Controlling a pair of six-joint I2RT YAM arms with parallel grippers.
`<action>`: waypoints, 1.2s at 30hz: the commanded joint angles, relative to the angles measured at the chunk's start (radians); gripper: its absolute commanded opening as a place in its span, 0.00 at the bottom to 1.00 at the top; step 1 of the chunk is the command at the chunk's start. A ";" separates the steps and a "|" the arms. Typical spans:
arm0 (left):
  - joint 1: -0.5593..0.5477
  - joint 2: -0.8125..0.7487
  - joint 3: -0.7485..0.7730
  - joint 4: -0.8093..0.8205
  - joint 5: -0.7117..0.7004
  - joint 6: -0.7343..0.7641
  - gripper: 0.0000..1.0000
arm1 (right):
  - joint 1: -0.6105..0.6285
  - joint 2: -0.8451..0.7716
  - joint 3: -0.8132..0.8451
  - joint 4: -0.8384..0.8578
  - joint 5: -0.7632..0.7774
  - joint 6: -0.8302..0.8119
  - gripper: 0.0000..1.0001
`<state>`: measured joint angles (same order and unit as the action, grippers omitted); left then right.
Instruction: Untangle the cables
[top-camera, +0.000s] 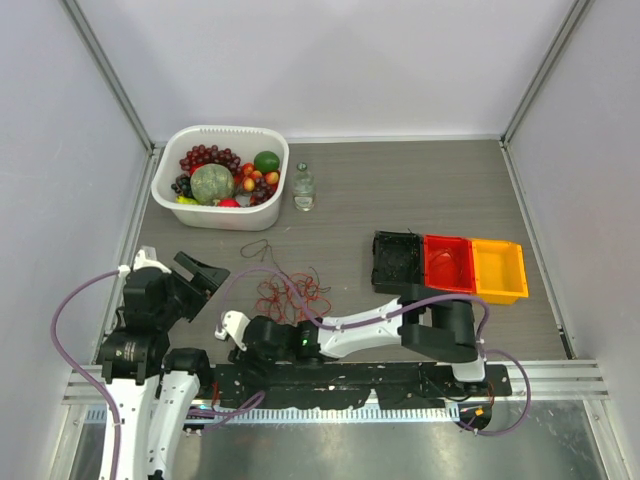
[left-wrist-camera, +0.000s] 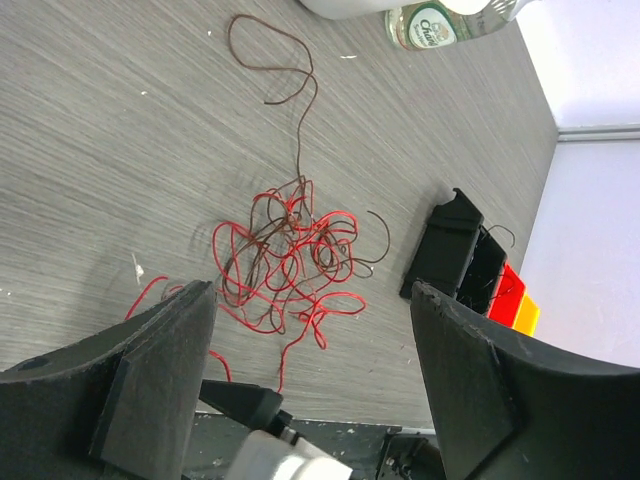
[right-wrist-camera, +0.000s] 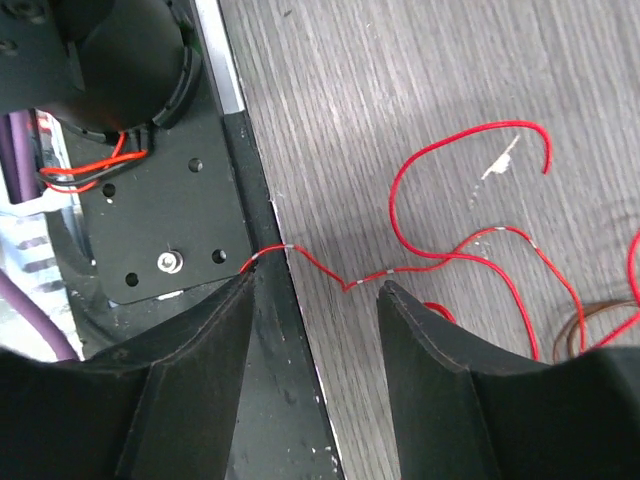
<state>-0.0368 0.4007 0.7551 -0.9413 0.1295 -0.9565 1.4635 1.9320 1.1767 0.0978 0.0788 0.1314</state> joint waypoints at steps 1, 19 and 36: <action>0.005 -0.016 -0.005 -0.014 0.001 0.022 0.82 | 0.014 0.047 0.070 0.037 0.056 -0.061 0.56; 0.005 0.021 -0.066 0.130 0.111 0.035 0.83 | -0.011 -0.448 -0.086 0.056 0.291 -0.015 0.01; -0.124 0.121 -0.310 0.832 0.552 -0.182 0.82 | -0.318 -0.644 0.395 -0.214 0.107 0.019 0.01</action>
<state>-0.0685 0.5144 0.4110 -0.3614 0.6315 -1.0931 1.1530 1.2552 1.3914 -0.0517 0.2176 0.1612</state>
